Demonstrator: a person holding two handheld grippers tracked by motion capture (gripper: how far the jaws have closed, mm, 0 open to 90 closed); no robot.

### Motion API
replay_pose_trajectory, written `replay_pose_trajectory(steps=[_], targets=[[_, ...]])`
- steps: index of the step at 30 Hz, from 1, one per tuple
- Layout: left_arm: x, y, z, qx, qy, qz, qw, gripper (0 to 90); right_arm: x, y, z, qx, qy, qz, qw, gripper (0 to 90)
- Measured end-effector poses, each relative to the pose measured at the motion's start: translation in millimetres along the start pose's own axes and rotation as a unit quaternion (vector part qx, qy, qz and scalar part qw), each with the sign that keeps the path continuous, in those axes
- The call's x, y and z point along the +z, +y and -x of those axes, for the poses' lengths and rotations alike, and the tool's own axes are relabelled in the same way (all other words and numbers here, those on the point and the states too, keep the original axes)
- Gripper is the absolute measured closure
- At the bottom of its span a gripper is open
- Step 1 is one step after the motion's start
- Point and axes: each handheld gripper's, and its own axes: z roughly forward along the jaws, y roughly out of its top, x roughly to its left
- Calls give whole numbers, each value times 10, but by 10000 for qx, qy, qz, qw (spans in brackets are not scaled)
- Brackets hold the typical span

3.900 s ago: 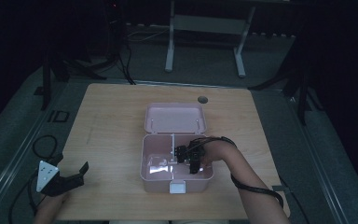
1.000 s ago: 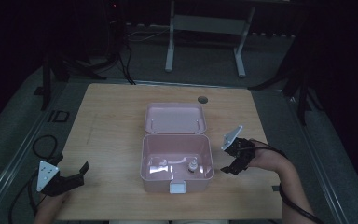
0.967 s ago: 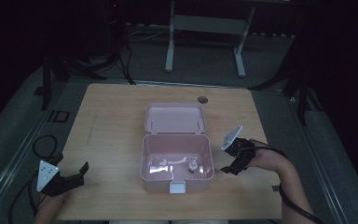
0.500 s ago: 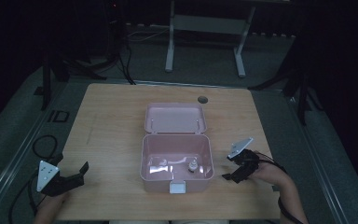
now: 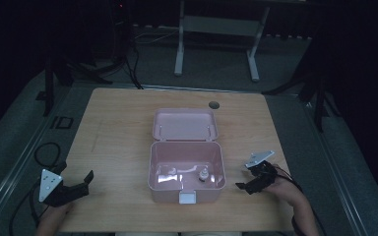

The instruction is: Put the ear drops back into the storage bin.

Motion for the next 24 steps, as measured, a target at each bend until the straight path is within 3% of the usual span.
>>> replay_pose_trajectory(steps=[4,8,13,16,19,24], targets=[[0,0,0,-3,2,8,10000,3,-5,-19,6,140,-218,111,9996,136],[-1,-1,0,7,-1,7,10000,4,0,-65,26,455,-550,249,9971,135],[-1,-1,0,4,-2,7,10000,4,-7,-140,25,844,-907,760,9894,136],[-2,-1,1,6,-5,10,10000,4,-2,-177,13,905,-1090,935,9855,135],[-2,-1,1,8,-7,11,10000,4,-26,-207,6,954,-1148,1150,9821,135],[-1,-1,-1,5,-12,11,10000,4,-63,-249,28,906,-1014,1365,9813,136]])
